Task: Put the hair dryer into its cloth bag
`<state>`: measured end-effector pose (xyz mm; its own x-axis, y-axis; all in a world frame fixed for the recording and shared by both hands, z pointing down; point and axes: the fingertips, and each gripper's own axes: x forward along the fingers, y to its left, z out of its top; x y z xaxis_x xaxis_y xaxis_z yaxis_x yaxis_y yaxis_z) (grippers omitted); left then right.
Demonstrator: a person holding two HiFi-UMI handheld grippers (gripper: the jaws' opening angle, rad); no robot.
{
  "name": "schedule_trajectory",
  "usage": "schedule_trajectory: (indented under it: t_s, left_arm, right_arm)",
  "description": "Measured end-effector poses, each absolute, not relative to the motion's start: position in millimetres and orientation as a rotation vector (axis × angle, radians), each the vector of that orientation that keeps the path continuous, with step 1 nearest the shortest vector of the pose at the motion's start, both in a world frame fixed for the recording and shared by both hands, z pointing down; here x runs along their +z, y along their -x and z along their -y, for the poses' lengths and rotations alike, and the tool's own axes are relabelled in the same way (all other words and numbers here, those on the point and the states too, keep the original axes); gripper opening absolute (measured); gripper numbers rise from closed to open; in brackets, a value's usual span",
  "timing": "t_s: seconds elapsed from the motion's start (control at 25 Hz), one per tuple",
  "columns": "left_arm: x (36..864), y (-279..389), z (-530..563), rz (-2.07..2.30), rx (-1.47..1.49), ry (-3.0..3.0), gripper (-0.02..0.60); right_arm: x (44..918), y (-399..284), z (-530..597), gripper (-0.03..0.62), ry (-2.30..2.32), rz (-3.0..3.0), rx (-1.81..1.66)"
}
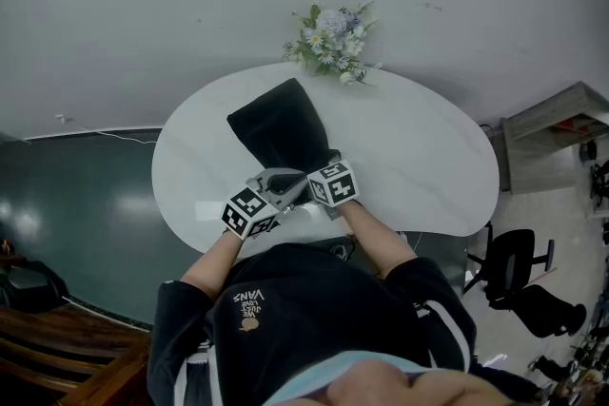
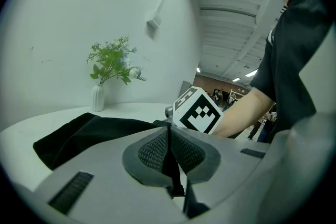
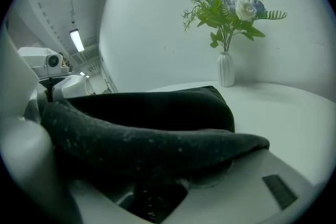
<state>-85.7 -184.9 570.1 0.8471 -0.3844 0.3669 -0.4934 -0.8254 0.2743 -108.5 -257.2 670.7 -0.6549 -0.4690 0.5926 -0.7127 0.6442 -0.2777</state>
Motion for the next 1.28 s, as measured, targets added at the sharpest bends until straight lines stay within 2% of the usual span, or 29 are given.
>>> schedule_trajectory:
  t_s: [0.56,1.28]
  left_arm:
    - [587,87,190,0.695,0.424,-2.601,0.032]
    - [610,58,171,0.842,0.526,-2.589,0.04]
  right_arm:
    - [670,100,268,0.213,-0.995,2.438,0.626]
    - [643,9,250,0.213,-1.358,2.411,0.647]
